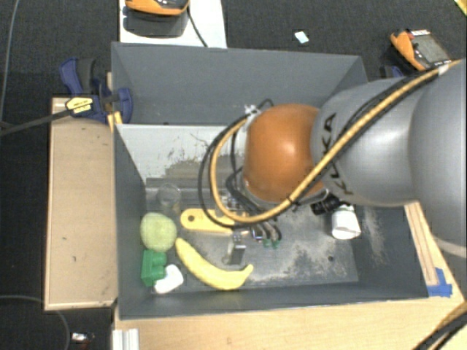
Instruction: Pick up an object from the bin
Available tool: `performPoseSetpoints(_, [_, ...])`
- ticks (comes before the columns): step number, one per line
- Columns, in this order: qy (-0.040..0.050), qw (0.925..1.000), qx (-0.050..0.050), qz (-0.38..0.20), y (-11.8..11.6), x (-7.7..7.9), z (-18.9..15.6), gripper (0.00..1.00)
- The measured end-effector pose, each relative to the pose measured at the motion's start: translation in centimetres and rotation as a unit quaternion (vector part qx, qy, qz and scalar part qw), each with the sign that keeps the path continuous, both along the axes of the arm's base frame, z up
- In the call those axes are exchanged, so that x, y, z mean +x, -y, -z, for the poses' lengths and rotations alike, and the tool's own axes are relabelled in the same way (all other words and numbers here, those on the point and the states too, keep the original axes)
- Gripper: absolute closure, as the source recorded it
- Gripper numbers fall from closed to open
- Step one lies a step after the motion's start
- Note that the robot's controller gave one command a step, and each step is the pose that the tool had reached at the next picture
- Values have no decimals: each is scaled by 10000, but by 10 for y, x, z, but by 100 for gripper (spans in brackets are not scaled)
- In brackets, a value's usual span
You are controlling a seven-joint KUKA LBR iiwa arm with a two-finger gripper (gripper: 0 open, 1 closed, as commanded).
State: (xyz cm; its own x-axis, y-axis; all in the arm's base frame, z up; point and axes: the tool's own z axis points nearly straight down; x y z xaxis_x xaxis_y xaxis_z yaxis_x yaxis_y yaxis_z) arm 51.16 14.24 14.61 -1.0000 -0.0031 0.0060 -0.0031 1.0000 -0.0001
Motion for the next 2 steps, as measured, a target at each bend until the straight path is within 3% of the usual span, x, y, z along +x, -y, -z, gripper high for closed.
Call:
performPoseSetpoints(1, [40,10000,8,31,1,2,-4,0])
performPoseSetpoints(2, [81,9999,15,-138,8,76,71,0])
